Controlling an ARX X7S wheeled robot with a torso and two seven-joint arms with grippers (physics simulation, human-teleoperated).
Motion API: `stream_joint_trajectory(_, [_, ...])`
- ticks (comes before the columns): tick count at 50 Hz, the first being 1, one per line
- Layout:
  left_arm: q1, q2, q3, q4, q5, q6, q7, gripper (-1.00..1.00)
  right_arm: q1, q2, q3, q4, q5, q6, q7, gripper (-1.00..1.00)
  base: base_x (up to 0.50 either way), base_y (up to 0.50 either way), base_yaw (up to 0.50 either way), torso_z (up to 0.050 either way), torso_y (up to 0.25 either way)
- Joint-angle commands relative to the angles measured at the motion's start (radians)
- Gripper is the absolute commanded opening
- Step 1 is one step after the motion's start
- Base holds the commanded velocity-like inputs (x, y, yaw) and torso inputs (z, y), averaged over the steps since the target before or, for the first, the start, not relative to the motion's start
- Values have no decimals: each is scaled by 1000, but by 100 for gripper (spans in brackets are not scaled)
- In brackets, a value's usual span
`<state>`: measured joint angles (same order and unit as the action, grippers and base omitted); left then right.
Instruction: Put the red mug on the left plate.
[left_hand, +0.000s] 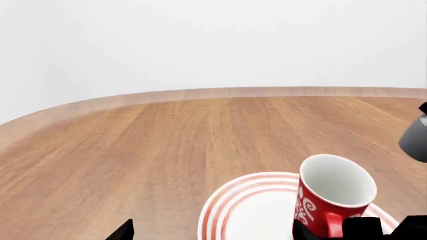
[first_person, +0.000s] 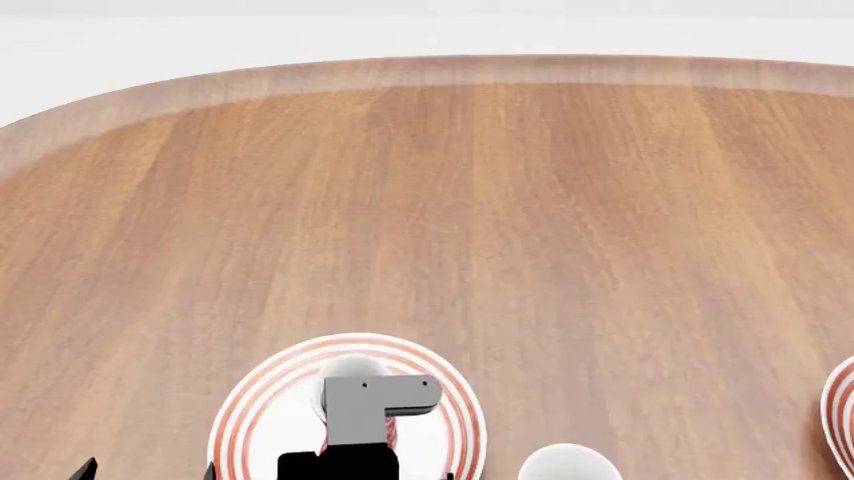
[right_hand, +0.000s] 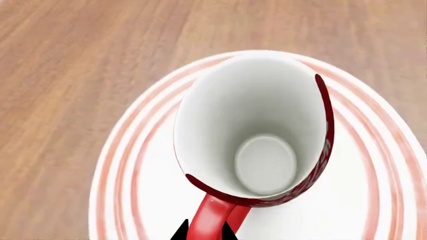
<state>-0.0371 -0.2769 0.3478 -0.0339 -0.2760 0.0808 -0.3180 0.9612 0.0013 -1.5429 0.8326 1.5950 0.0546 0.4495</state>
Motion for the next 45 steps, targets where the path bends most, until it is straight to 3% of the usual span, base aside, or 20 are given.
stream_joint_trajectory(1, [-5,-1,4,-4,-3,0,-2,100,7,-1,-29,8,9,-10,-5,-100,0,0,0,0,10])
stream_joint_trajectory(26, [2,-9,11,4,-6,4,-10,100,1,-1,-31,19,14,-10,-20,-100,1,0,0,0,0])
stream_joint_trajectory(27, [1,-9,11,3,-6,5,-10,100,2,-1,-32,15,14,-4,-22,100,0,0,0,0,0])
stream_joint_trajectory(45, [-6,-10,16,-2,-10,5,-13,100,13,1,-25,-11,29,-9,-19,100,0,0,0,0,0])
